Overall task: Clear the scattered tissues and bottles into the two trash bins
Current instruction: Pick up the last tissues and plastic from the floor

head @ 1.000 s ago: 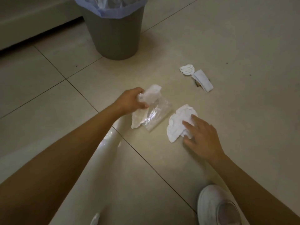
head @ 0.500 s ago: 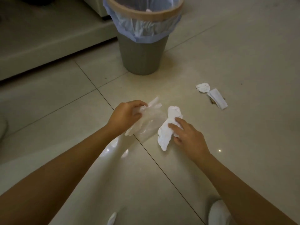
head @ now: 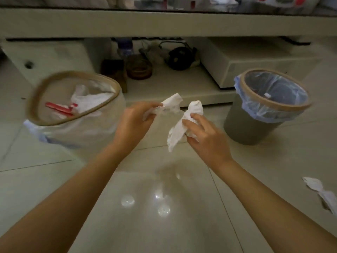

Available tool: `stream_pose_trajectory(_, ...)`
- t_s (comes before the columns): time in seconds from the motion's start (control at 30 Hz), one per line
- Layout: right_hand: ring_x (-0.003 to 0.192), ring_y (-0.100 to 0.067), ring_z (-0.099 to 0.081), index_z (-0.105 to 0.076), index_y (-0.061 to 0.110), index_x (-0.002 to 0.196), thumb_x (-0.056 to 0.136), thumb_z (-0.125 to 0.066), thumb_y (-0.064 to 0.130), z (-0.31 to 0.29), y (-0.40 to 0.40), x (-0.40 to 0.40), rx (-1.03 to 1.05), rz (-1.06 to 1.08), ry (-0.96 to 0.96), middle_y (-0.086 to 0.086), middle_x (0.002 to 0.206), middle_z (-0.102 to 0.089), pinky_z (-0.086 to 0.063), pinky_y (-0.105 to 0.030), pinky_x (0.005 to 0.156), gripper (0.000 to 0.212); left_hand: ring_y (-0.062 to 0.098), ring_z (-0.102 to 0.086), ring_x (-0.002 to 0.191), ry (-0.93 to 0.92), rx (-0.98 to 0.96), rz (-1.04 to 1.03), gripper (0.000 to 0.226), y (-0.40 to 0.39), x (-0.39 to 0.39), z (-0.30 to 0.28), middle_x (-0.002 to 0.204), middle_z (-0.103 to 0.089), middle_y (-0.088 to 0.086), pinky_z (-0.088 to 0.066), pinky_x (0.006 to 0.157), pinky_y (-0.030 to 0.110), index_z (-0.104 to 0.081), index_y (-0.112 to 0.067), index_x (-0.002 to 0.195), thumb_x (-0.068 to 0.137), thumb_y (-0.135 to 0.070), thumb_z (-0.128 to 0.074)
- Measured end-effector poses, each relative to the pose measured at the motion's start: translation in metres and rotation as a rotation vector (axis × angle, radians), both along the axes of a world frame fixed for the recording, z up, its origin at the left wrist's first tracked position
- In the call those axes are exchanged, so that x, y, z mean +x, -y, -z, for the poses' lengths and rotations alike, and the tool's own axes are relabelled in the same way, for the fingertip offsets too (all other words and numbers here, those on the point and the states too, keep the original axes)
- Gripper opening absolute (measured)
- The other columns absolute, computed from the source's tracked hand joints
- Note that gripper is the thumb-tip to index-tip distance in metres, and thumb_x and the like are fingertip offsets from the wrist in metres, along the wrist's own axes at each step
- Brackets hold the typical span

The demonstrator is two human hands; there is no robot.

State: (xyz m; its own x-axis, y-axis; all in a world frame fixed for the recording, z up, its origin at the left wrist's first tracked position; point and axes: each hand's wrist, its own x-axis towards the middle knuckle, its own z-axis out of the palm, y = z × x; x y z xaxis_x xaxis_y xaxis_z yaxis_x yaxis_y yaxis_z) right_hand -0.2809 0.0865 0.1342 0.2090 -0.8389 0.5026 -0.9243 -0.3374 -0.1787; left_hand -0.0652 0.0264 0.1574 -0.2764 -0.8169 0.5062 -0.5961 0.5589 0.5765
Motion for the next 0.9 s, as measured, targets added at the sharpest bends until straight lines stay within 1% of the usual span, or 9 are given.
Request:
stream_pose_trajectory(0.2,0.085,-0.027,-0.065,-0.063,0.014,0.117,0.079,-0.074,0.016,-0.054,0.064,0.104,-0.185,-0.162,0.115,-0.01,0.118,-0.063,-0.053,-0.03,0.059,0.04,0.012,-0.063,0.088,-0.096,-0.277,-0.285,0.024,0.018,0.095,-0.045,0.102,-0.069,0.005,-0.052,0.079,0.024,-0.067,-0.013,0.111,0.089,-0.009,-0.062)
stream_pose_trajectory(0.3,0.087,-0.026,-0.064,-0.061,0.012,0.117,0.08,-0.071,0.015,-0.073,0.085,0.155,-0.229,-0.238,0.185,-0.008,0.115,-0.063,-0.052,-0.029,0.061,0.039,0.014,-0.063,0.081,-0.066,-0.402,-0.445,0.022,0.026,0.133,-0.056,0.099,-0.069,0.003,-0.05,0.068,0.022,-0.07,-0.012,0.104,0.086,-0.004,-0.059)
stream_pose_trajectory(0.43,0.085,-0.023,-0.06,-0.054,0.013,0.116,0.087,-0.064,0.021,-0.081,0.103,0.218,-0.096,-0.275,0.254,-0.007,0.103,-0.064,-0.041,-0.027,0.058,0.033,0.018,-0.064,0.086,0.134,-0.233,-0.562,0.028,0.047,0.176,-0.045,0.115,-0.063,-0.003,-0.055,0.07,0.037,-0.065,-0.022,0.11,0.089,-0.007,-0.055)
stream_pose_trajectory(0.53,0.111,-0.027,-0.051,-0.052,0.017,0.119,0.09,-0.057,0.04,-0.069,0.123,0.25,0.128,-0.216,0.056,-0.009,0.117,-0.057,-0.043,-0.037,0.082,0.037,0.023,-0.057,0.112,0.335,0.114,-0.52,0.037,0.056,0.189,-0.037,0.13,-0.058,0.001,-0.046,0.096,0.043,-0.055,-0.027,0.128,0.094,-0.014,-0.045)
stream_pose_trajectory(0.6,0.14,-0.028,-0.02,-0.051,0.022,0.127,0.094,-0.043,0.05,-0.059,0.133,0.259,0.399,-0.223,-0.11,-0.004,0.142,-0.042,-0.023,-0.051,0.108,0.045,0.022,-0.042,0.131,0.495,0.273,-0.555,0.044,0.055,0.19,-0.036,0.148,-0.041,0.0,-0.025,0.113,0.044,-0.044,-0.028,0.139,0.097,-0.019,-0.036)
stream_pose_trajectory(0.63,0.145,-0.025,-0.006,-0.051,0.024,0.13,0.096,-0.035,0.052,-0.055,0.135,0.26,0.473,-0.234,-0.161,0.001,0.148,-0.036,-0.01,-0.056,0.111,0.047,0.019,-0.034,0.137,0.513,0.282,-0.563,0.045,0.054,0.19,-0.036,0.154,-0.03,-0.001,-0.017,0.116,0.044,-0.041,-0.029,0.141,0.097,-0.02,-0.033)
stream_pose_trajectory(0.7,0.146,-0.022,-0.002,-0.05,0.028,0.13,0.097,-0.029,0.051,-0.05,0.133,0.256,0.438,-0.244,-0.162,0.004,0.149,-0.037,-0.002,-0.059,0.111,0.045,0.017,-0.028,0.14,0.465,0.222,-0.568,0.045,0.052,0.189,-0.033,0.157,-0.023,-0.003,-0.015,0.117,0.045,-0.042,-0.029,0.141,0.098,-0.021,-0.033)
stream_pose_trajectory(0.83,0.144,-0.02,-0.015,-0.043,0.027,0.138,0.098,-0.035,0.046,-0.047,0.113,0.233,0.22,-0.25,-0.037,0.004,0.149,-0.037,-0.006,-0.055,0.114,0.045,0.019,-0.044,0.129,0.318,0.055,-0.52,0.039,0.042,0.171,-0.03,0.146,-0.044,-0.002,-0.035,0.106,0.041,-0.052,-0.023,0.133,0.098,-0.023,-0.036)
stream_pose_trajectory(0.9,0.143,-0.019,-0.02,-0.042,0.025,0.139,0.098,-0.036,0.049,-0.041,0.1,0.216,0.134,-0.245,-0.036,0.003,0.149,-0.038,-0.013,-0.056,0.115,0.048,0.017,-0.047,0.126,0.321,-0.019,-0.457,0.038,0.033,0.157,-0.025,0.141,-0.05,-0.003,-0.035,0.103,0.038,-0.052,-0.023,0.133,0.099,-0.029,-0.037)
